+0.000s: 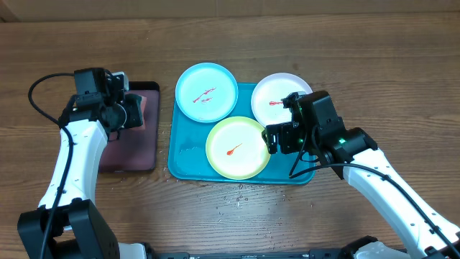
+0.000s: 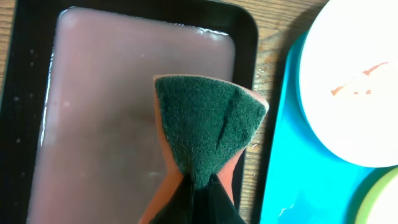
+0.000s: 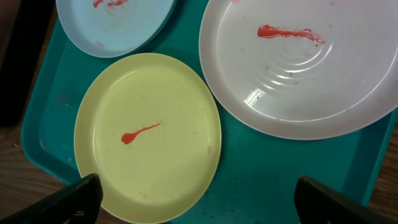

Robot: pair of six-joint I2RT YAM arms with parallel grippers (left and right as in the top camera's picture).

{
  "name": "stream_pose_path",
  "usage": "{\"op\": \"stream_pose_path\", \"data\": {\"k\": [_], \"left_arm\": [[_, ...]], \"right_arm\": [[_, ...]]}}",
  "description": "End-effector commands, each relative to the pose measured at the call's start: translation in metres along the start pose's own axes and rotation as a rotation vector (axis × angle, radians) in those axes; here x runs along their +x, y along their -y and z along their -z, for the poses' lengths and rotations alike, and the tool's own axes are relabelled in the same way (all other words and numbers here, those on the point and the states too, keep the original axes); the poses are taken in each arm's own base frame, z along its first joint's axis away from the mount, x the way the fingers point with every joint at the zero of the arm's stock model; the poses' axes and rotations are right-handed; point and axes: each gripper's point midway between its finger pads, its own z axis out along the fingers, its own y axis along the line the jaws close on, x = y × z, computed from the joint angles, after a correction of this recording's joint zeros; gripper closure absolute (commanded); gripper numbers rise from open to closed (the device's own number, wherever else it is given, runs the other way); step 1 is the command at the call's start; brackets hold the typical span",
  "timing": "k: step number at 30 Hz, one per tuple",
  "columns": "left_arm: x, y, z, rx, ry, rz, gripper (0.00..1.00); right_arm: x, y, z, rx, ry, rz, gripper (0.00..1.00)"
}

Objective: Clean dirty plates on tray and stack at the side
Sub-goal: 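Reach left gripper to the sponge and right gripper to the yellow plate, then grasp the green-pink sponge with the left gripper and lift it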

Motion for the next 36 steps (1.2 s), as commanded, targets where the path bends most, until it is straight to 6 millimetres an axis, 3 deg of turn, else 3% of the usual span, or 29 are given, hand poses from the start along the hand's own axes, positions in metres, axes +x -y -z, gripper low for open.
{"op": "stream_pose_path", "data": {"k": [1, 8, 16, 36], "left_arm": [[-0.011, 0.008, 0.006, 0.074, 0.036, -0.035, 0.96], [-0.020, 0.006, 0.019, 0.274, 0.098, 0.009, 0.96], [-0.020, 0.004, 0.053, 0.597, 0.240, -0.048, 0.96], [-0.016, -0.005, 0.053, 0.581, 0.232, -0.028, 0.96]], "right_arm": [[-0.015, -0.005, 0.007, -0.002, 0.042, 0.006, 0.00], [-0.015, -0.005, 0.007, -0.002, 0.042, 0.006, 0.00], [-0.015, -0.005, 0.007, -0.002, 0.042, 0.007, 0.00], [-0.015, -0.005, 0.007, -0.002, 0.041, 0.018, 0.00]]}}
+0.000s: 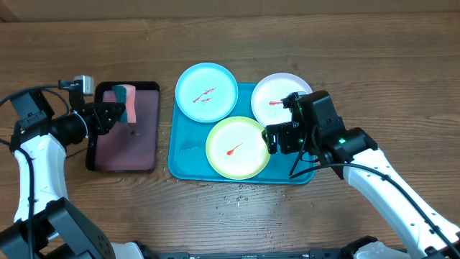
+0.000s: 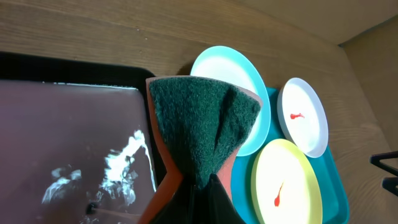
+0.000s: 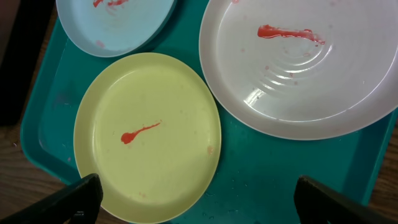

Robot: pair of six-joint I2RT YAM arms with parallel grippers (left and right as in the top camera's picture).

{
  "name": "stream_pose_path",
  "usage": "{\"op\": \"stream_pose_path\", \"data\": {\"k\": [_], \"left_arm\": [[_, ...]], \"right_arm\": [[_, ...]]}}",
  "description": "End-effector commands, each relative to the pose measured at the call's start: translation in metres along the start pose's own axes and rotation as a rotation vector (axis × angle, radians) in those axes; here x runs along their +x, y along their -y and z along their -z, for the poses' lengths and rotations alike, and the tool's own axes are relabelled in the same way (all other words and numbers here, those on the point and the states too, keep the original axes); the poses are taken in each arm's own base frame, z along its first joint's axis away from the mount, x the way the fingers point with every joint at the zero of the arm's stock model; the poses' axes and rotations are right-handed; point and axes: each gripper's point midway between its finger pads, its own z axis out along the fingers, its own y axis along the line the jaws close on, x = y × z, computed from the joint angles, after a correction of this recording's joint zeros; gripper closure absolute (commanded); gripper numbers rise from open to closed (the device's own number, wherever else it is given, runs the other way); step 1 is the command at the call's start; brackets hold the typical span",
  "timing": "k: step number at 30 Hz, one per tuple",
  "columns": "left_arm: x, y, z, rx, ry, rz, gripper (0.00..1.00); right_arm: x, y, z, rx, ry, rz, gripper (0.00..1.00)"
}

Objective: Clean dirty plates on tray and stack at the side
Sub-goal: 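Grasp the green-pink sponge with the left gripper and lift it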

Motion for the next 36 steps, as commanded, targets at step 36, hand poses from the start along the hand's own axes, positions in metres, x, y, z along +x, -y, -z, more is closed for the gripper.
{"op": "stream_pose_path", "data": {"k": [36], "left_arm": [[0.098, -0.028, -0.091, -0.645, -0.469, 0.015, 0.96]], "right_arm": [[0.003, -0.009, -0.014, -0.050, -0.058, -0.002, 0.00]]}}
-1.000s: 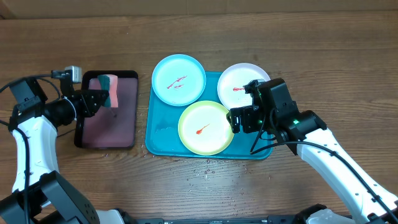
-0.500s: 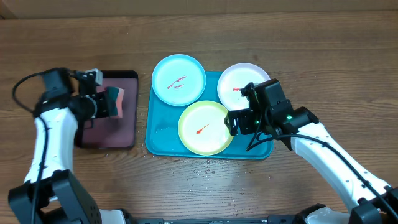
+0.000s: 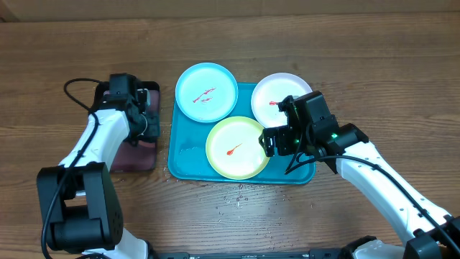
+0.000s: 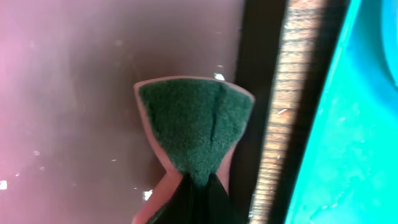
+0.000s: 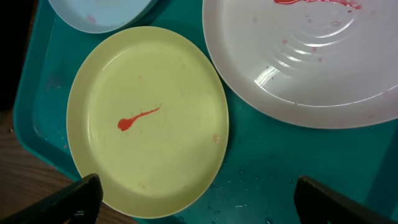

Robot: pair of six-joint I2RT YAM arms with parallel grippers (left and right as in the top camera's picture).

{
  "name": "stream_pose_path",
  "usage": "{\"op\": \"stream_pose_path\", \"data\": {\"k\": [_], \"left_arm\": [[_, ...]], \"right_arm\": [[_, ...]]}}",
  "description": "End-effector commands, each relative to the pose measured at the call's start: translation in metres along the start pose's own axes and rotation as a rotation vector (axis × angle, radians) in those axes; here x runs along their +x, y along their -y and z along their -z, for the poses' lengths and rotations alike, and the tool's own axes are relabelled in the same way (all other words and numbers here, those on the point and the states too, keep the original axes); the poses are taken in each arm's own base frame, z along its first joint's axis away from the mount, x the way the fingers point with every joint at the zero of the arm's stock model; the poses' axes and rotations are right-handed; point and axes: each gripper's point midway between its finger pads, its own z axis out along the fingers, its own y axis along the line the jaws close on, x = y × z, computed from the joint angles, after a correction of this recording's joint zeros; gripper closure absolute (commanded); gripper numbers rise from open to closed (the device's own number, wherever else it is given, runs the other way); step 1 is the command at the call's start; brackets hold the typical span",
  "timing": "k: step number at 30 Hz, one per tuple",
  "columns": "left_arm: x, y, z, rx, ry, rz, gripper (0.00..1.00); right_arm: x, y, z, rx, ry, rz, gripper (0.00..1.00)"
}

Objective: Clean dirty plates on tray and stack at the side
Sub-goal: 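Grasp the green-pink sponge with the left gripper and lift it, then scrub the yellow plate with the sponge while right gripper holds its rim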

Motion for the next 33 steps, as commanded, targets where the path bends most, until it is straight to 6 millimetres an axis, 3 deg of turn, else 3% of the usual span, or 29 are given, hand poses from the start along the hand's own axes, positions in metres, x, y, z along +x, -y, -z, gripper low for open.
{"op": "stream_pose_path", "data": {"k": [1, 14, 20, 23, 27, 33], "left_arm": [[0.000, 0.014, -0.001, 0.020, 0.002, -0.009, 0.96], [-0.005, 0.026, 0.014, 0.074, 0.005, -0.016, 0.96], [-0.023, 0.027, 0.048, 0.078, 0.078, -0.025, 0.96], [-0.035, 0.031, 0.077, 0.092, 0.148, -0.022, 0.96], [-0.038, 0.070, 0.106, 0.236, 0.216, -0.137, 0.96], [-0.018, 0.123, 0.099, 0.304, 0.177, -0.355, 0.96]], "right_arm": [[-0.013, -0.008, 0.006, -0.021, 0.031, 0.016, 0.00], [-0.012, -0.008, 0.006, -0.021, 0.030, 0.016, 0.00], [-0.010, -0.008, 0.006, -0.019, 0.021, 0.013, 0.00], [-0.008, -0.007, 0.006, -0.017, 0.011, 0.011, 0.00], [-0.005, -0.006, 0.005, -0.014, -0.002, 0.012, 0.00], [0.004, -0.003, -0.010, -0.017, -0.059, 0.001, 0.02]]}}
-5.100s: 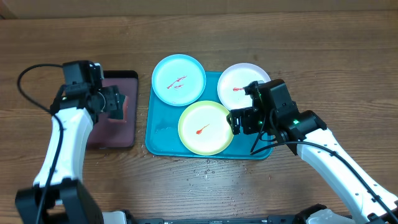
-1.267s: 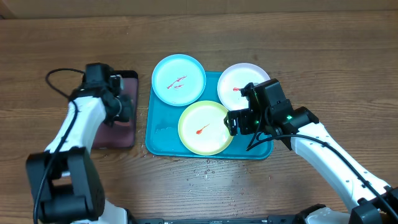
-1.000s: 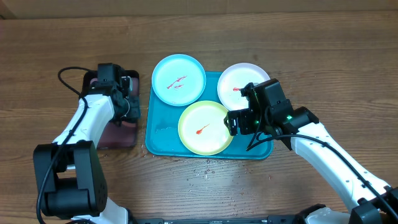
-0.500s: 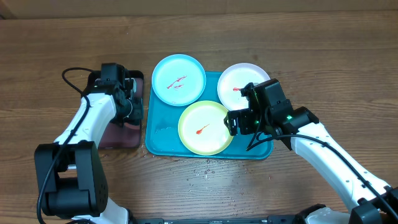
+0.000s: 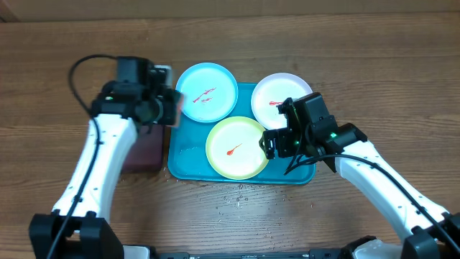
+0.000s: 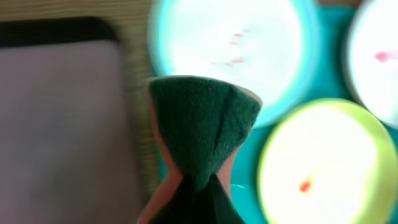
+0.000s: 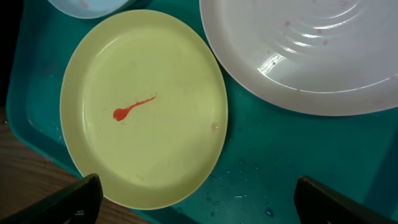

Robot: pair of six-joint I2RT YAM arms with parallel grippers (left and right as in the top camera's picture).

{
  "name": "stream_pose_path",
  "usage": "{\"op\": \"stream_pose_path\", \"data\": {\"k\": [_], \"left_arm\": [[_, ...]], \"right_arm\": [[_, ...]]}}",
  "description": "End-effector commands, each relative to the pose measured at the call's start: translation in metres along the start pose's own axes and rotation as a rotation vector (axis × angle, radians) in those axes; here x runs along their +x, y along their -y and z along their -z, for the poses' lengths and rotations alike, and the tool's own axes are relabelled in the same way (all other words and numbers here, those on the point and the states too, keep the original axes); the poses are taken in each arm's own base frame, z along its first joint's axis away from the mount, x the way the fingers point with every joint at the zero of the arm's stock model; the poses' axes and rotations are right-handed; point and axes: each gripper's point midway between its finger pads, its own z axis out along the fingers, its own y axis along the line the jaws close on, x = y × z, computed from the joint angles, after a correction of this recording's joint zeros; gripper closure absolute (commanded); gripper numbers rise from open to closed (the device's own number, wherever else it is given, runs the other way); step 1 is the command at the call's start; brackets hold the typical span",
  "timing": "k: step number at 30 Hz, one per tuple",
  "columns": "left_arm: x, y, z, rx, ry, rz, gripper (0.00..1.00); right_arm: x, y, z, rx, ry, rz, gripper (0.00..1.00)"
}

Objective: Clean dirty plates on tray and stack at the side
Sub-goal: 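Scrub the yellow plate with the sponge while right gripper holds its rim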

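A teal tray [image 5: 183, 155] holds three plates, each with a red smear: a blue plate [image 5: 207, 90], a white plate [image 5: 282, 97] and a yellow-green plate [image 5: 237, 147]. My left gripper [image 5: 169, 108] is shut on a green-and-orange sponge [image 6: 202, 124]. It hangs over the tray's left edge, beside the blue plate [image 6: 233, 56]; that view is blurred. My right gripper [image 7: 196, 199] stands open over the near right part of the yellow-green plate [image 7: 143, 106], nothing between its fingers [image 7: 81, 193].
A black basin of pinkish water [image 5: 140, 147] lies left of the tray, partly under my left arm. Small wet specks dot the wood [image 5: 237, 198] in front of the tray. The white plate [image 7: 298, 56] overlaps the tray's far right corner.
My left gripper, then low over the basin's water with the sponge, is now to the right, at the tray's left edge by the blue plate. The right gripper has shifted only slightly.
First my left gripper held the sponge over the basin's far right. Then the arm stood out to the left, sponge above the basin. Then the sponge was low at the water. Now it is over the tray's edge. The right gripper stayed open over the yellow-green plate.
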Motion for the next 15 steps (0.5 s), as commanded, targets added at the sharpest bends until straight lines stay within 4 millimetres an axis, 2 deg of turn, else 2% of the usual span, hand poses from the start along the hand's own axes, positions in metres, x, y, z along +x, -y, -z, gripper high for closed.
{"op": "stream_pose_path", "data": {"k": [1, 3, 4, 6, 9, 15], "left_arm": [[0.006, 0.043, -0.011, 0.101, -0.032, -0.159, 0.96], [0.011, 0.061, -0.019, 0.124, -0.052, -0.228, 0.96], [0.015, 0.070, -0.023, 0.136, -0.064, -0.263, 0.96], [0.021, 0.087, -0.032, 0.158, -0.085, -0.328, 0.96], [0.035, 0.112, -0.046, 0.190, -0.126, -0.407, 0.96], [0.058, 0.142, -0.070, 0.226, -0.193, -0.500, 0.96]], "right_arm": [[-0.003, -0.006, -0.009, -0.027, -0.027, 0.006, 0.04], [0.002, -0.007, -0.017, -0.042, -0.061, -0.001, 0.13], [0.004, -0.006, -0.020, -0.044, -0.073, -0.005, 0.22], [0.009, -0.004, -0.027, -0.039, -0.099, -0.011, 0.30], [0.015, -0.001, -0.037, -0.035, -0.133, -0.022, 0.38], [0.024, 0.005, -0.054, -0.029, -0.186, -0.045, 0.41]]}}
